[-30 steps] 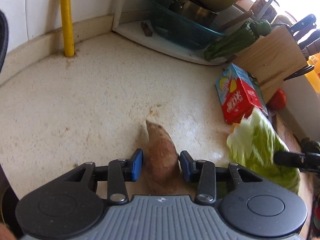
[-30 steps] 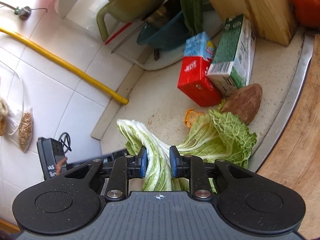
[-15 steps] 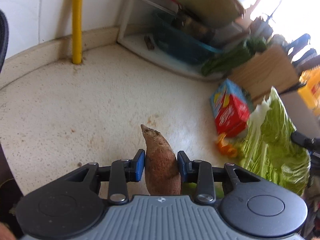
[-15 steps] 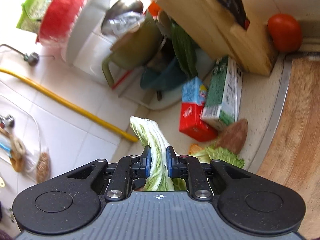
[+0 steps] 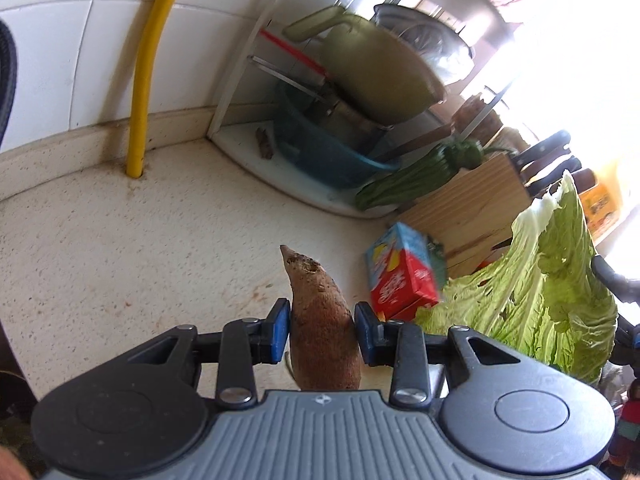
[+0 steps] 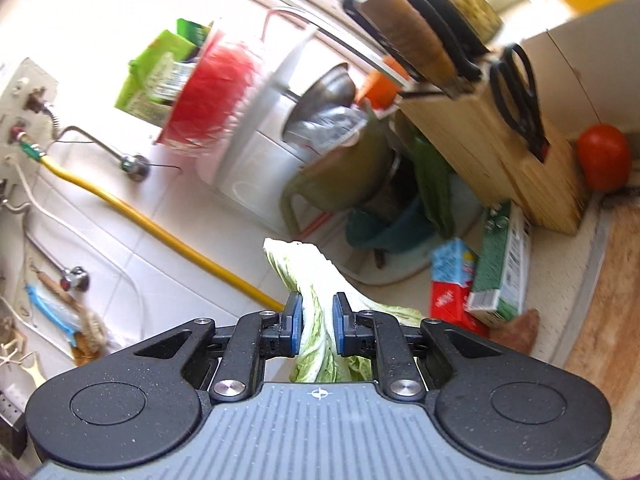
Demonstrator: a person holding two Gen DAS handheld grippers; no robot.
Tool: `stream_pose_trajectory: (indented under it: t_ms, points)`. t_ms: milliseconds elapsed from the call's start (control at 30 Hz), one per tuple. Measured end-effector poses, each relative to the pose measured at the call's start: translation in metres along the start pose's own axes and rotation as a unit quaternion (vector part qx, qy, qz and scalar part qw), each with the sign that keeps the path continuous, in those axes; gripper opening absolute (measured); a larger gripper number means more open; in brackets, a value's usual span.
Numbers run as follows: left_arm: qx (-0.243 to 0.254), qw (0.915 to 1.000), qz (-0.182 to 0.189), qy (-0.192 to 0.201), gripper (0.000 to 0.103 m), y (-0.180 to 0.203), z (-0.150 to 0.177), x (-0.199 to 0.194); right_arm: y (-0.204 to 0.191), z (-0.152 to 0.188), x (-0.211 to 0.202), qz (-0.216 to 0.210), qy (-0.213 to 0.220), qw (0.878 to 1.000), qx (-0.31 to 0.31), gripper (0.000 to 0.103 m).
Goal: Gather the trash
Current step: 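Lift the sweet potato and cabbage leaves and carry them toward the bin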
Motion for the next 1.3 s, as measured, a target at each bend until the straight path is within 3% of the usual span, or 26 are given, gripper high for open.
stream_pose_trajectory:
  t_ms: [367, 667, 1067, 1300]
  points:
    - [-0.008, 0.9985, 0.030, 0.044, 0.033, -0.006, -0.015, -0.044, -0.054, 0.006, 0.010, -0.023, -0.002, 0.999, -0.038, 0.021]
    - [-0.028, 0.9960, 0.017, 0.083, 0.032, -0.037, -0.012, -0.098, -0.097, 0.052, 0.059, -0.075, -0.067, 0.994, -0.047, 0.021]
    - [-0.079, 0.9858, -0.057, 0.137, 0.032, -0.114, 0.018, -0.190, -0.159, 0.153, 0.140, -0.160, -0.192, 0.968, -0.035, 0.021]
    - [-0.108, 0.9764, -0.117, 0.146, 0.032, -0.162, 0.046, -0.226, -0.169, 0.226, 0.187, -0.165, -0.262, 0.951, -0.024, 0.021]
Point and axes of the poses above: each gripper's, at about its wrist camera, not at the fingertips, and x roughly the way its jaws point, y to its right, z to its underside, the point moved 7 cm from there along x, roughly the way its jaws point, and after that the axes turned 5 degrees about -z, right-handed, at the moved point
